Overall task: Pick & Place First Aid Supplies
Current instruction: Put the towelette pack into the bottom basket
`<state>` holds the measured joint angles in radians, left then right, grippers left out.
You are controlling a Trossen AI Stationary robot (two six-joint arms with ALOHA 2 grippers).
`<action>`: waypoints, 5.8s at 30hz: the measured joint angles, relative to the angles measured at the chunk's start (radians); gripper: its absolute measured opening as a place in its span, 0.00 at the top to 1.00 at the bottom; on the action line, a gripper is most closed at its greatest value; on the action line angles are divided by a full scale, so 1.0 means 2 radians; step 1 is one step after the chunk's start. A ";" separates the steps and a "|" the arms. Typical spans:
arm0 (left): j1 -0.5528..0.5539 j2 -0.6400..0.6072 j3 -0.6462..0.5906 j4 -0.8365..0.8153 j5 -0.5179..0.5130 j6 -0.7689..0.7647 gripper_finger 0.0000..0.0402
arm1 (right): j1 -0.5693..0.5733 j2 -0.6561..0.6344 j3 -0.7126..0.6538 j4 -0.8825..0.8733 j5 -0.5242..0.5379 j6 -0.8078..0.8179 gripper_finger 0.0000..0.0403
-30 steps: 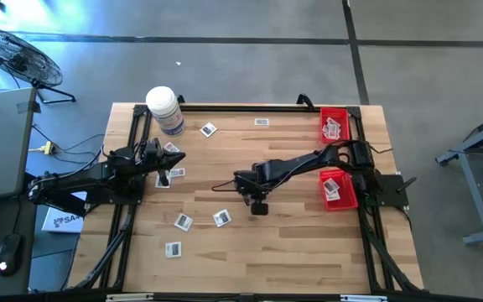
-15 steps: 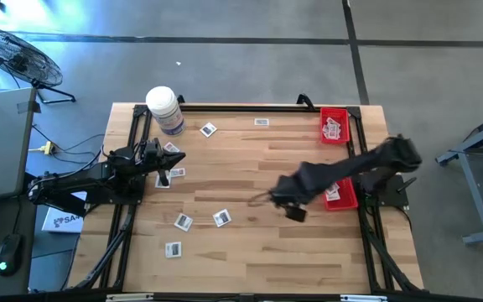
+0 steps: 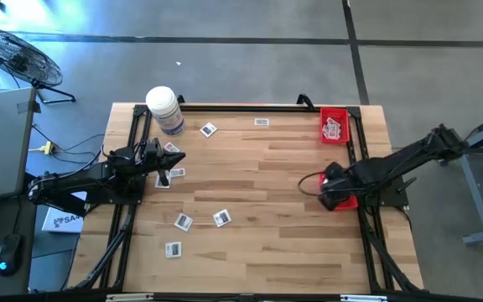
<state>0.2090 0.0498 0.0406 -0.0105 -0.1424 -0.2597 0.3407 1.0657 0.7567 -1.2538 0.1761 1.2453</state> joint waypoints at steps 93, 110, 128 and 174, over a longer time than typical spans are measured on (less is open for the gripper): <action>0.000 0.000 0.000 0.000 0.000 0.000 1.00 | -0.073 0.699 0.649 0.198 -0.089 -0.688 0.81; 0.000 0.000 0.000 0.000 0.000 0.000 1.00 | -0.024 0.697 0.678 0.065 -0.078 -0.726 0.70; 0.000 0.000 0.000 0.000 0.000 0.000 1.00 | -0.026 0.686 0.673 0.087 -0.065 -0.710 0.60; 0.000 0.000 0.000 0.000 0.000 0.000 1.00 | -0.025 0.626 0.594 0.132 -0.047 -0.663 0.99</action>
<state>0.2092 0.0502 0.0405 -0.0105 -0.1424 -0.2600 0.2910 2.3169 1.9457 -0.9904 0.0811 -0.0805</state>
